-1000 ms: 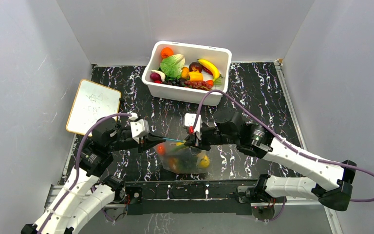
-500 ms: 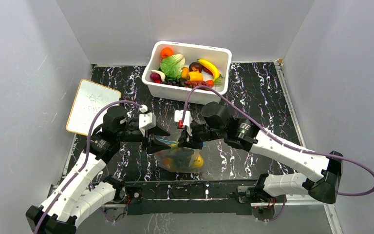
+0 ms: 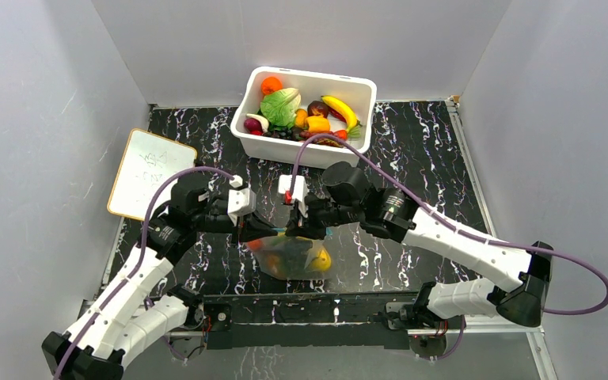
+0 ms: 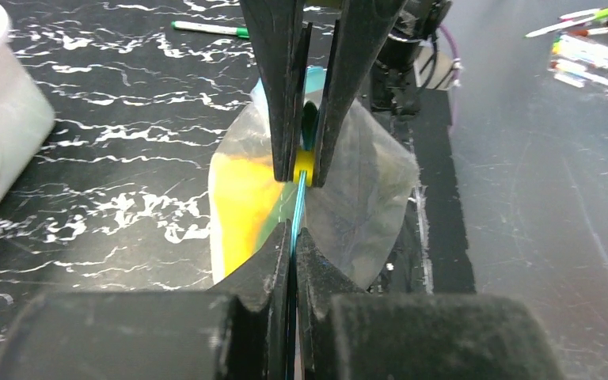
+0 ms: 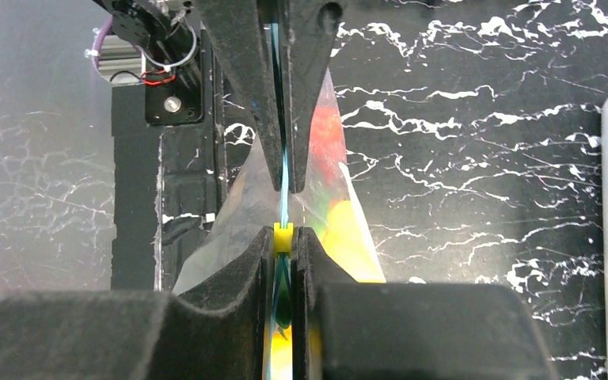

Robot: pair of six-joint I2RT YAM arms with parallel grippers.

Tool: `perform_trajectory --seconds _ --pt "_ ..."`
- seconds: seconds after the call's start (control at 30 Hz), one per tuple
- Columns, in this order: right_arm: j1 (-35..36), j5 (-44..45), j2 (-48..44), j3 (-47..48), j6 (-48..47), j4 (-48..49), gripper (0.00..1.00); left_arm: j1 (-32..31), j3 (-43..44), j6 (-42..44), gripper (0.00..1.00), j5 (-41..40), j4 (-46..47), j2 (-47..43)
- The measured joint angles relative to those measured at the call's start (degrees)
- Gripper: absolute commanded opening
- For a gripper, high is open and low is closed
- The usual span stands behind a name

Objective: Place the food in the zip-top bag and seal the zipper
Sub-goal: Zip the zipper food storage bag at the center of the board.

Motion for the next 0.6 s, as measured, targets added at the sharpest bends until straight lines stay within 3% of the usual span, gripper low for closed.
perform_trajectory --seconds 0.23,0.6 --pt "0.4 5.0 -3.0 1.3 0.9 -3.4 0.0 -0.6 -0.1 2.1 0.0 -7.7 -1.2 -4.9" --pt "0.4 10.7 -11.2 -1.5 4.4 -7.4 0.0 -1.1 1.0 2.8 0.0 -10.9 -3.3 -4.5"
